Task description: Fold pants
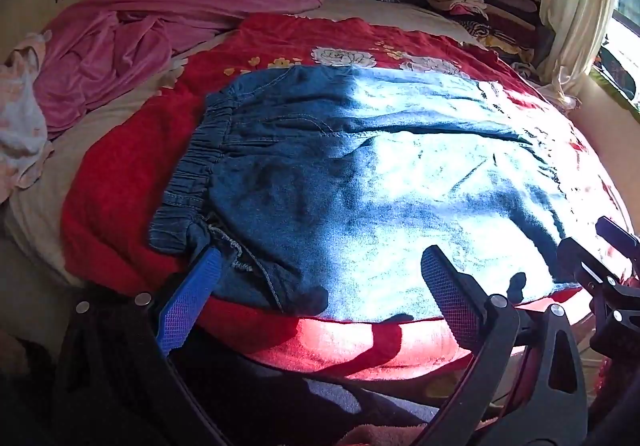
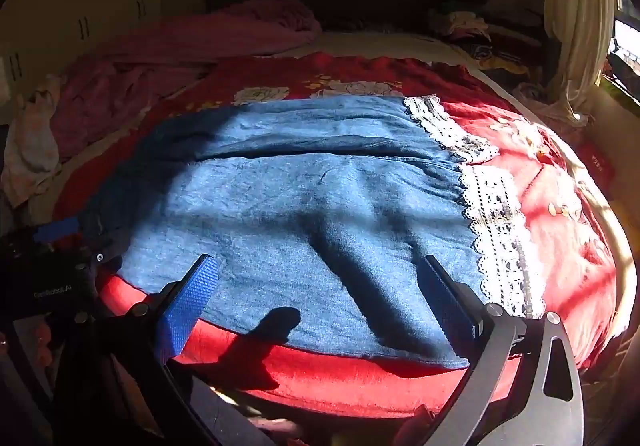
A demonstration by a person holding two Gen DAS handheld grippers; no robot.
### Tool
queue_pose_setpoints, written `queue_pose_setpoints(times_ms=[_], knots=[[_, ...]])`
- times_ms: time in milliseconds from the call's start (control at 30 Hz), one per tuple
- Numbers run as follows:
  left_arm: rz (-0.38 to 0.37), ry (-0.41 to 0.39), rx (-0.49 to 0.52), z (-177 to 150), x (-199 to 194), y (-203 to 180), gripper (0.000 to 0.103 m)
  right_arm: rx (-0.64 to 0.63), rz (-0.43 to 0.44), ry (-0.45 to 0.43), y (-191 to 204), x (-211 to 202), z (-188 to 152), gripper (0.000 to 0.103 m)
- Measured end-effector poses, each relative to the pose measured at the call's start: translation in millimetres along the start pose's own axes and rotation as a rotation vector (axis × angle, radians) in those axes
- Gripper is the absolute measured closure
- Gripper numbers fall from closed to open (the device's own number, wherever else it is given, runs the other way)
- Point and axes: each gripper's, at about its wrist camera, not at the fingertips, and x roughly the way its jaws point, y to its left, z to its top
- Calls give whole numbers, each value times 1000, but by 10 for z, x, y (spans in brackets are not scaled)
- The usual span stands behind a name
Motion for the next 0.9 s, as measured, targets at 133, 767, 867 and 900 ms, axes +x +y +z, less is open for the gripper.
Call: queue_pose_setpoints(times_ms=[133,767,867,900], knots=[[0,-1,-1,-3,-2,5,9,-1,-1,4,5,0,8,4],[7,-12,0,-17,-23,24,9,-5,5,3,10,5,2,4],[7,-12,0,-16,-25,25,9,0,5,0,9,2,4,4],[8,-12,0,-16,-25,25,9,-1,4,-1,10,1,3,4]])
